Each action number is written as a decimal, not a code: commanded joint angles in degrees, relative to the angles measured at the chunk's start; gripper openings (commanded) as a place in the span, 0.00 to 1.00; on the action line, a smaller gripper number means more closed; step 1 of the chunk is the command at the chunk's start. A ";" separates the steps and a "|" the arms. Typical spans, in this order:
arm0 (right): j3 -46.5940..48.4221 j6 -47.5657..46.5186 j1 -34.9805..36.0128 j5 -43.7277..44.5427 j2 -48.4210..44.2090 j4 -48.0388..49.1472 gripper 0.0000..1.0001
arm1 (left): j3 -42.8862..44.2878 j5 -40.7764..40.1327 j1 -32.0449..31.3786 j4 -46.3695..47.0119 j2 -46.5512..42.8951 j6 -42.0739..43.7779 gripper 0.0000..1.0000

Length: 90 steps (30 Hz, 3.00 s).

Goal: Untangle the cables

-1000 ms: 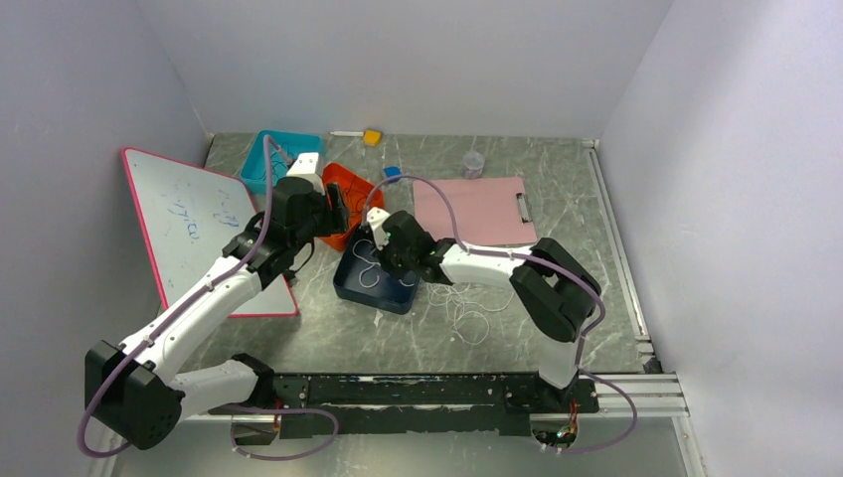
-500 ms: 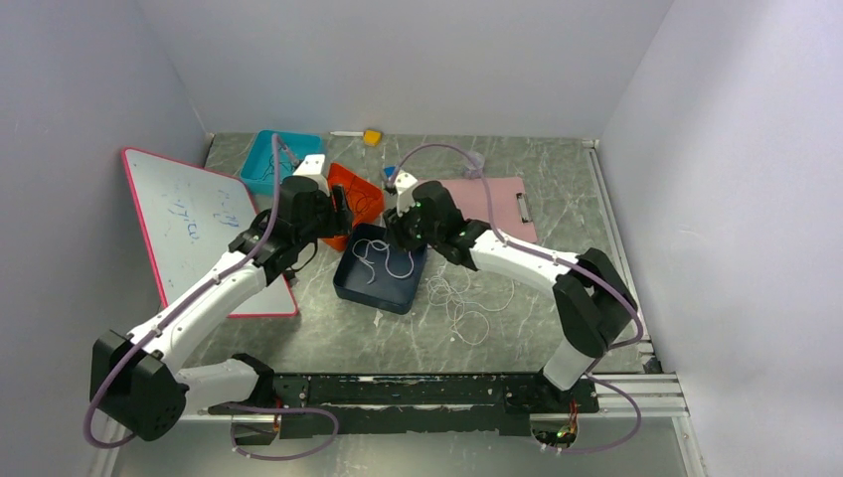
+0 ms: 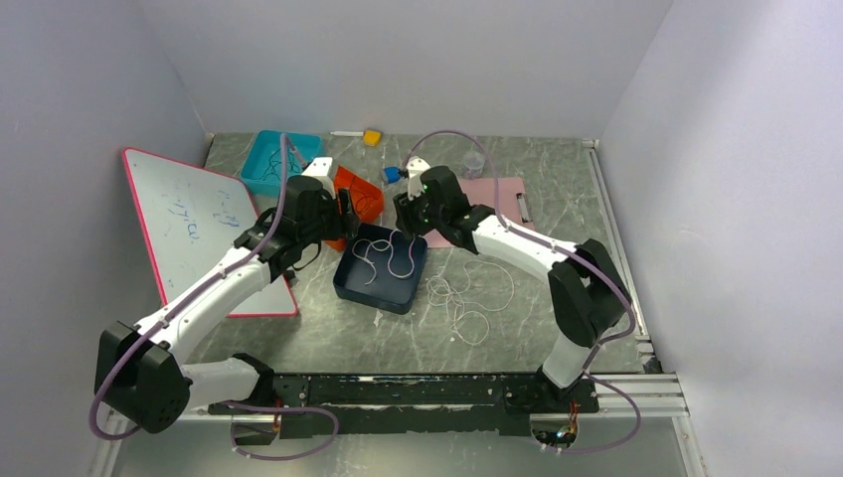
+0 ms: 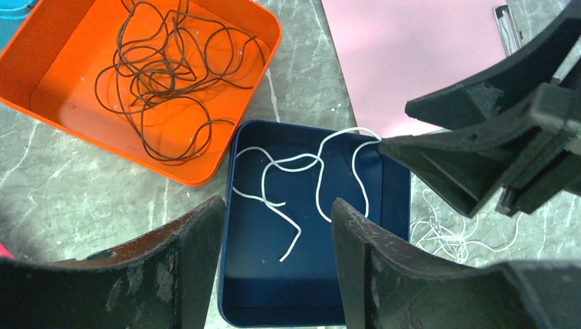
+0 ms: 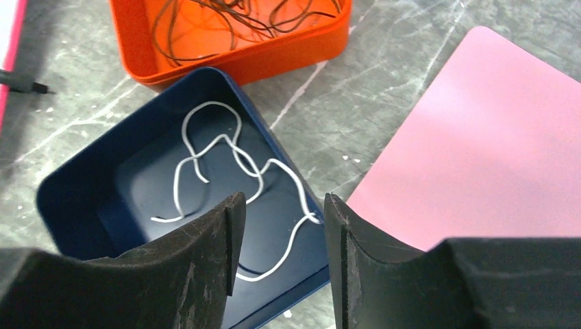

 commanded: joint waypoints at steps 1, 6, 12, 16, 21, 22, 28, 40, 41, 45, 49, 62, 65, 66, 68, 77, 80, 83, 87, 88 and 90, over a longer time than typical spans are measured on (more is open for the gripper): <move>2.63 -1.84 -1.94 -2.48 2.80 -2.23 0.50 | 1.67 2.04 0.50 1.01 0.33 0.42 0.63; 5.34 -5.80 -2.72 -7.00 6.04 -4.08 0.50 | 1.74 2.11 0.50 0.96 0.50 0.43 0.63; 8.16 -8.34 -3.37 -9.59 9.31 -5.96 0.48 | 1.70 2.26 0.50 0.84 0.60 0.42 0.63; 9.76 -9.31 -3.69 -9.39 11.27 -7.39 0.46 | 1.54 1.97 0.50 0.85 0.42 0.42 0.63; 10.28 -9.62 -3.93 -9.85 12.50 -7.71 0.42 | 1.70 1.96 0.51 0.70 0.61 0.43 0.63; 10.42 -9.70 -3.90 -9.95 12.75 -7.94 0.41 | 1.74 2.07 0.51 0.77 0.66 0.43 0.63; 9.53 -9.78 -3.99 -11.14 11.79 -7.21 0.26 | 1.87 2.11 0.55 0.85 0.93 0.42 0.63; 7.23 -9.47 -3.29 -13.21 8.32 -6.02 0.05 | 2.05 2.34 0.50 1.04 1.33 0.42 0.63; 7.07 -9.42 -2.97 -13.36 8.19 -6.12 0.04 | 2.05 2.42 0.50 0.93 1.30 0.42 0.63; 6.46 -8.97 -1.40 -14.87 8.49 -6.96 0.03 | 2.14 2.52 0.51 1.04 1.49 0.42 0.63; 5.56 -8.16 0.36 -16.34 9.53 -6.89 0.02 | 2.22 2.70 0.51 1.14 1.64 0.42 0.63; 5.64 -6.47 2.94 -22.43 12.29 -6.27 0.02 | 1.80 2.30 0.50 0.95 1.14 0.42 0.63; 5.77 -5.53 2.84 -25.13 11.73 -5.72 0.02 | 1.70 2.17 0.55 0.80 1.04 0.42 0.63; 5.92 -5.13 2.80 -26.09 11.63 -5.56 0.02 | 1.70 2.10 0.50 0.79 1.04 0.42 0.63; 6.31 -4.27 2.83 -28.24 11.45 -5.37 0.02 | 1.74 2.14 0.56 0.75 1.04 0.42 0.63; 7.46 -0.91 2.78 -25.73 13.62 -6.70 0.03 | 1.70 2.48 0.51 0.88 1.17 0.42 0.63; 7.46 -0.65 2.78 -19.51 14.46 -7.33 0.04 | 1.53 2.16 0.53 0.78 0.87 0.42 0.63; 6.03 -0.15 2.81 -12.76 13.61 -5.88 0.08 | 1.39 1.97 0.51 0.56 0.70 0.42 0.63; 5.05 -0.38 2.84 -7.16 12.38 -4.90 0.14 | 1.43 2.22 0.55 0.77 0.81 0.42 0.63; 4.93 -0.57 2.82 -6.55 12.08 -4.82 0.18 | 1.51 2.42 0.52 0.79 0.92 0.42 0.63; 4.73 -0.75 2.81 -6.09 11.56 -4.63 0.26 | 1.69 2.49 0.56 0.86 1.13 0.42 0.63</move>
